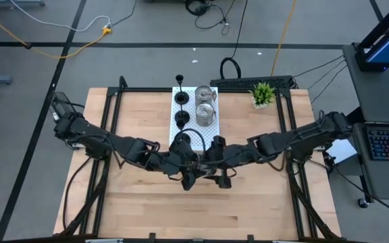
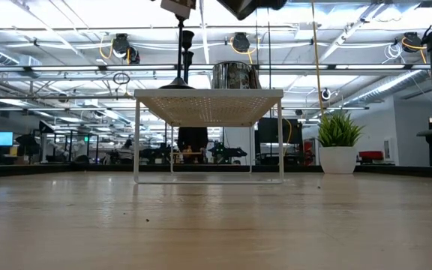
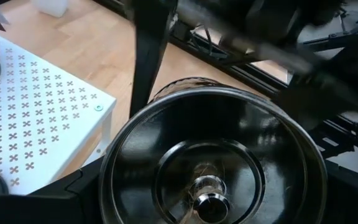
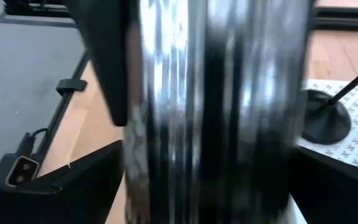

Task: Pick & Place candle stick holders
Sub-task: Put the silver scented candle on the shelf aligned with the other silver scented candle

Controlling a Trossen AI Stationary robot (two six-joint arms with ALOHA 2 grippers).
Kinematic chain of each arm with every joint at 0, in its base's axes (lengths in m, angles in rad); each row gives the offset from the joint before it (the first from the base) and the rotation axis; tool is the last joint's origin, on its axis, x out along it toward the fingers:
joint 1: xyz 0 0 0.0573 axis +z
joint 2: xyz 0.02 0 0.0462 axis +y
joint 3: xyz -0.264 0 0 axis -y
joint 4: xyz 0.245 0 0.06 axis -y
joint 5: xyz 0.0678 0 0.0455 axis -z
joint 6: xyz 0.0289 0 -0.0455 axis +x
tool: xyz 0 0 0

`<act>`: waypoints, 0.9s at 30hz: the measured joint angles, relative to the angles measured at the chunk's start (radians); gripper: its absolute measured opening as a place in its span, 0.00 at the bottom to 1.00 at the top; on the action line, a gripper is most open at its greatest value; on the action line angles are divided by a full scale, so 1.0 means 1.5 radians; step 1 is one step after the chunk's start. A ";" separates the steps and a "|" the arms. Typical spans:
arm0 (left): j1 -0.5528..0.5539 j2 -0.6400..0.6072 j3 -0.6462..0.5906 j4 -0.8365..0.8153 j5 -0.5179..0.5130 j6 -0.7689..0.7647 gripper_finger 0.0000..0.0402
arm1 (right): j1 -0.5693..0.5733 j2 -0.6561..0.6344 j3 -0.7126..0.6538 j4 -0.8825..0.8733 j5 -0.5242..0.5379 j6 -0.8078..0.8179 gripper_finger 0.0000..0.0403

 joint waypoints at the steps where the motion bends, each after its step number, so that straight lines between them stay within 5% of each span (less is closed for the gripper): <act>1: 0.000 0.000 0.000 0.000 0.000 0.000 0.88 | -0.004 0.007 0.000 0.006 -0.001 0.000 0.99; 27: 0.001 0.003 0.000 -0.002 0.010 0.002 0.88 | -0.008 0.009 -0.001 0.057 -0.005 0.058 0.99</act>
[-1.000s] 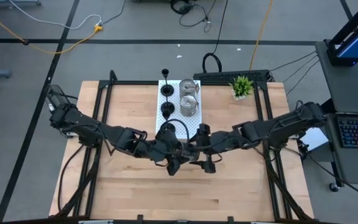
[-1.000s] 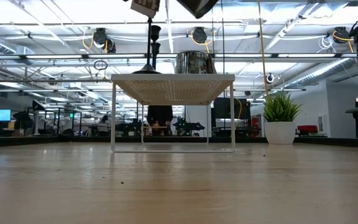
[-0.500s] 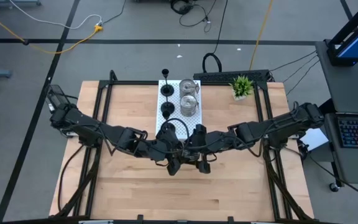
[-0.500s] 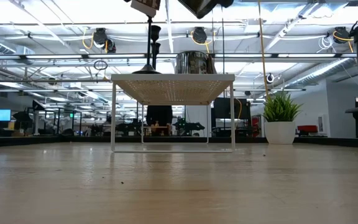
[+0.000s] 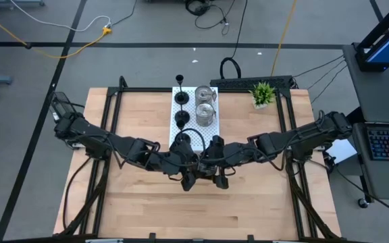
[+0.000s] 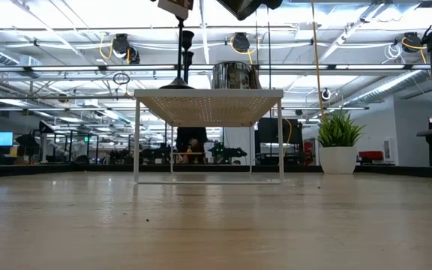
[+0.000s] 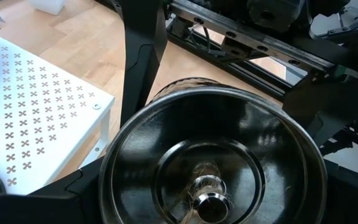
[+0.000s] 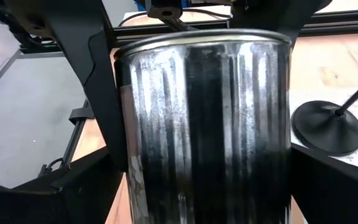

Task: Pick & Place candle stick holders
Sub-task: Put the silver scented candle on the shelf aligned with the other silver scented candle

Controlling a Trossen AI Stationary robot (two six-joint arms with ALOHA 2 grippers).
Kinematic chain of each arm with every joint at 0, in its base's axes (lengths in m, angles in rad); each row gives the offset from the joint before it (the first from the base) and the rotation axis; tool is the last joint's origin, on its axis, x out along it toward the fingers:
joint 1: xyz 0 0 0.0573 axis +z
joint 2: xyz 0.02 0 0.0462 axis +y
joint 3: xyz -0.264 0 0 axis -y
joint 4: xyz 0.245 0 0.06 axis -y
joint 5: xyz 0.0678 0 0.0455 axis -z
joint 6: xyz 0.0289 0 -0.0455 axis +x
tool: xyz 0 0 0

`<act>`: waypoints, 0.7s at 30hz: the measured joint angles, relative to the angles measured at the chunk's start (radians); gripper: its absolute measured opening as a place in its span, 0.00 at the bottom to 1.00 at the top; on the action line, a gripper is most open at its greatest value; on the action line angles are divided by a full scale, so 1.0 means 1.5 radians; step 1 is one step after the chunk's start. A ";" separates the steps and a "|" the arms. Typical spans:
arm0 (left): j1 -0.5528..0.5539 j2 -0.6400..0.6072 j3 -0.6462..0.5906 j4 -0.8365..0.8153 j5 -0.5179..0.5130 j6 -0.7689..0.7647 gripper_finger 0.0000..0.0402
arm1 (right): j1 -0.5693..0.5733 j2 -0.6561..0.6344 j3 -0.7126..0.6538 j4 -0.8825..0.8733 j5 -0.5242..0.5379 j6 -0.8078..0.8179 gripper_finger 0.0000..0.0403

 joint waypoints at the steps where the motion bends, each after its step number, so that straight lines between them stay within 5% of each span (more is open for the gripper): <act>1: 0.000 0.000 0.000 0.000 0.001 0.000 0.88 | 0.000 0.000 0.000 0.002 -0.007 0.000 0.99; 21: 0.001 0.002 0.001 -0.003 0.002 0.001 0.88 | -0.002 0.000 -0.013 -0.002 -0.012 -0.001 0.98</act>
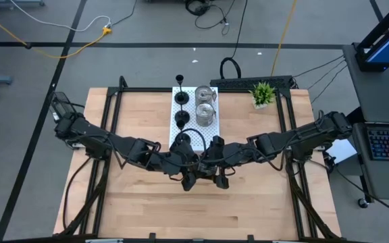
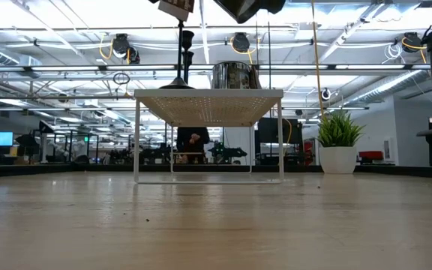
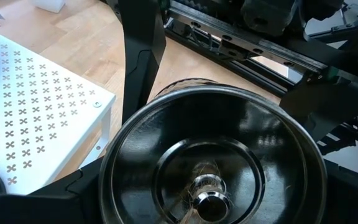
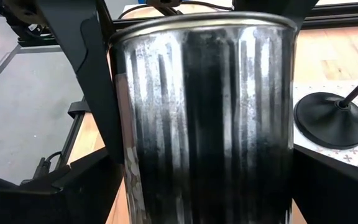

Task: Pick & Place candle stick holders
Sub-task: Put the silver scented candle on the shelf aligned with the other silver scented candle

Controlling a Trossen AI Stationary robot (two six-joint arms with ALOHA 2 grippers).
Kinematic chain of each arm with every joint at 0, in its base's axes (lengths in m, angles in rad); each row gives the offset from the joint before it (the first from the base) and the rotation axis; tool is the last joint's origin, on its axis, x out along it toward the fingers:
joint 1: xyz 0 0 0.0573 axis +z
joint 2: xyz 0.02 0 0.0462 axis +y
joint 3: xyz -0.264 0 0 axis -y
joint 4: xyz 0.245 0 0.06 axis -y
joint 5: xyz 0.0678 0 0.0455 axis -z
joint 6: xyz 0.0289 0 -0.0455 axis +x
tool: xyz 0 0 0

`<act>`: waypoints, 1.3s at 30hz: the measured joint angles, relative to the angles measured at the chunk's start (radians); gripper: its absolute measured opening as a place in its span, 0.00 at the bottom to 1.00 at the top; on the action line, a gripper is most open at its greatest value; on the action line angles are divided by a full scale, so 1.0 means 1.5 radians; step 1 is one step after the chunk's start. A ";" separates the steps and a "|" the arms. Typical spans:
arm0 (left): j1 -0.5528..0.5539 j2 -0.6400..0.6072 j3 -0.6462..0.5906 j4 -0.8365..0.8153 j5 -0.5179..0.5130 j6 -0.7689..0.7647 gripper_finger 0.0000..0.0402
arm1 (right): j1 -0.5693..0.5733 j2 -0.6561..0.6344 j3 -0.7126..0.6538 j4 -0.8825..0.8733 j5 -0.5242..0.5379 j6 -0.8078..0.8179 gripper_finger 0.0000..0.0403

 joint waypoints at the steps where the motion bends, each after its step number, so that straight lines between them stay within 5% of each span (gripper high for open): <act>1: 0.000 0.000 0.000 0.000 0.000 0.000 0.88 | 0.000 0.000 0.000 0.000 0.000 -0.002 0.98; 14: 0.001 0.000 0.000 0.006 0.003 -0.003 0.88 | -0.011 0.000 0.000 -0.001 -0.005 -0.009 0.88; 39: 0.003 -0.001 0.000 0.007 0.003 0.000 0.94 | -0.012 0.000 -0.001 -0.002 -0.001 -0.033 0.88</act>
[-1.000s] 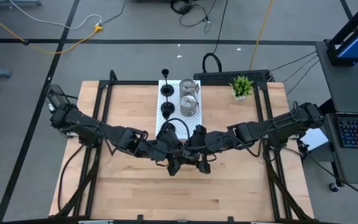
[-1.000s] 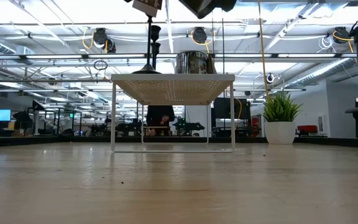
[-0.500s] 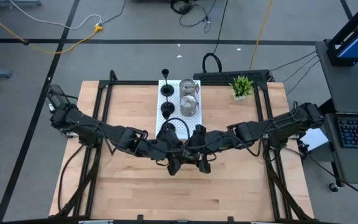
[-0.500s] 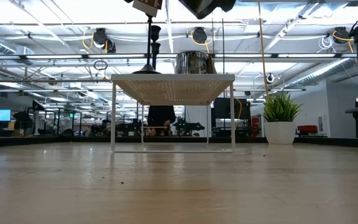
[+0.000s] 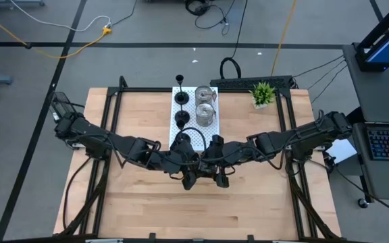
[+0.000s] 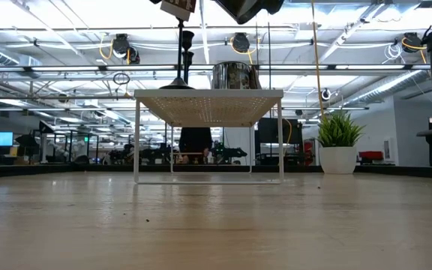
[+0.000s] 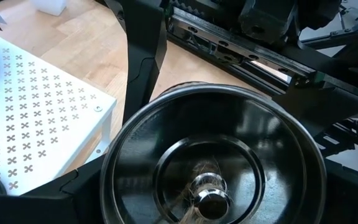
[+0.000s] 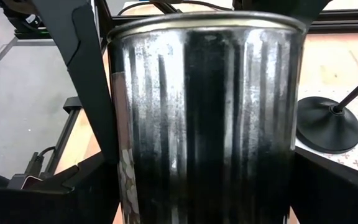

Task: Pick & Place candle stick holders
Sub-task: Put the silver scented candle on the shelf aligned with the other silver scented candle

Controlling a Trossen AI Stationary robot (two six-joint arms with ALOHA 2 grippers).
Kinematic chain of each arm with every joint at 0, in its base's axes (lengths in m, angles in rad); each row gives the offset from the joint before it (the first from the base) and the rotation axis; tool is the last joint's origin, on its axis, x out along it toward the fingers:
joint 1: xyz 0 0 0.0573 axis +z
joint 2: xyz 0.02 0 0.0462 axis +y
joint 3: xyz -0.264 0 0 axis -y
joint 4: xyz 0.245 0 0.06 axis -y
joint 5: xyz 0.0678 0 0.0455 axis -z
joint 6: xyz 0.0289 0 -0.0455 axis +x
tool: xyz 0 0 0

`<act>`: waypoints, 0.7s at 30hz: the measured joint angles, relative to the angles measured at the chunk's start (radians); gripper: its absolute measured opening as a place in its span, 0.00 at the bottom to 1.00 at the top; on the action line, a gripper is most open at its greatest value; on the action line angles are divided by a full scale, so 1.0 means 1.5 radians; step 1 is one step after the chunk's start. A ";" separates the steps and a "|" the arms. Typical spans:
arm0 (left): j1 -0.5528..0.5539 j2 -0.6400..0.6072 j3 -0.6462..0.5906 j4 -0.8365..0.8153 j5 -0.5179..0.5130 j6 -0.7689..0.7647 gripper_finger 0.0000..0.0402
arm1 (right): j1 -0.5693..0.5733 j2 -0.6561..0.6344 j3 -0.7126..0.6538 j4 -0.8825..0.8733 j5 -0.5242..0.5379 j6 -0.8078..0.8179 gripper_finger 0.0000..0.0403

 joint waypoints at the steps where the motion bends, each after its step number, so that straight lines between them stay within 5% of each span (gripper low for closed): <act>1: 0.000 0.000 0.000 0.000 0.000 0.001 0.94 | 0.000 0.000 0.000 0.000 0.000 0.000 0.88; 21: 0.001 -0.007 0.000 -0.001 0.012 0.085 0.94 | 0.001 0.000 0.000 -0.007 0.001 0.011 0.88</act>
